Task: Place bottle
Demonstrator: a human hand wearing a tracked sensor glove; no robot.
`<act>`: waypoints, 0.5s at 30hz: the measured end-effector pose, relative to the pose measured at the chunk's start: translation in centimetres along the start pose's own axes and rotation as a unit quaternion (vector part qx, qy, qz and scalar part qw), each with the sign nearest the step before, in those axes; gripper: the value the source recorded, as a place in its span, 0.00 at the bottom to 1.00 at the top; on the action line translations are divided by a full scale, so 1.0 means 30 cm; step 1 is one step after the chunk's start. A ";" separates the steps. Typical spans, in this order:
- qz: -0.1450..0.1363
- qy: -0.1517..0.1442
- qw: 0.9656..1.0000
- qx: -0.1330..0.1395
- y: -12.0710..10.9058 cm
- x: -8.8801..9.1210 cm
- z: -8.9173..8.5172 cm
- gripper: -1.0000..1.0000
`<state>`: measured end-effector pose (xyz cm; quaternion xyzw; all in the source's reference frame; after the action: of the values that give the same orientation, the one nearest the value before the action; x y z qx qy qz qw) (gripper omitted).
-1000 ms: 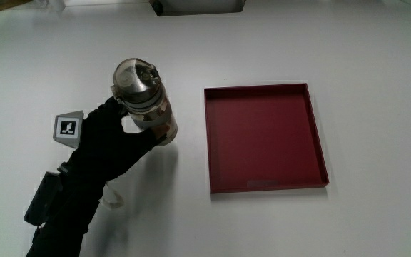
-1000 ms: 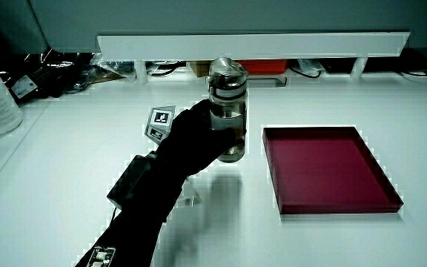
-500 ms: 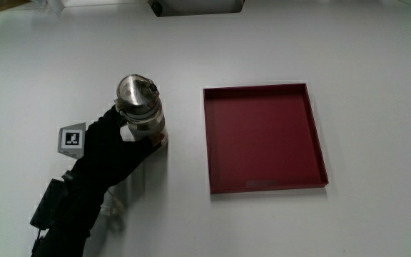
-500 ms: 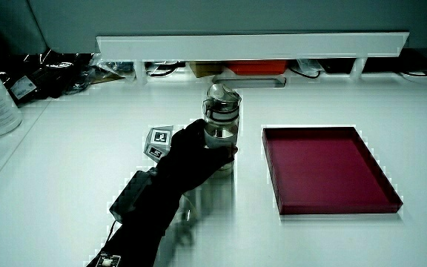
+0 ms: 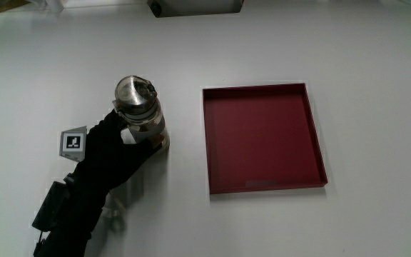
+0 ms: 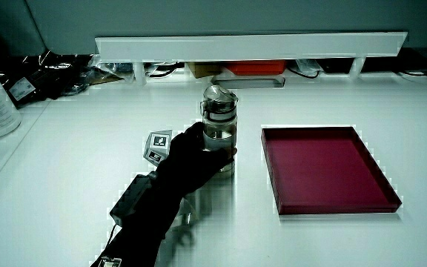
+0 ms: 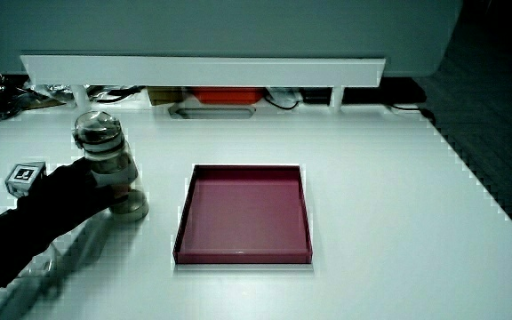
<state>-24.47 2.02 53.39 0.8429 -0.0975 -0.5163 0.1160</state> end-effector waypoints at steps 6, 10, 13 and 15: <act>-0.006 0.005 1.000 0.002 0.004 -0.007 0.002 0.41; -0.007 -0.001 1.000 0.002 0.004 -0.013 0.003 0.34; 0.002 0.003 1.000 -0.002 0.003 -0.009 0.005 0.29; -0.008 -0.019 1.000 -0.018 0.008 -0.021 0.009 0.25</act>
<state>-24.98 1.93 53.88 0.8315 -0.0835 -0.5349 0.1249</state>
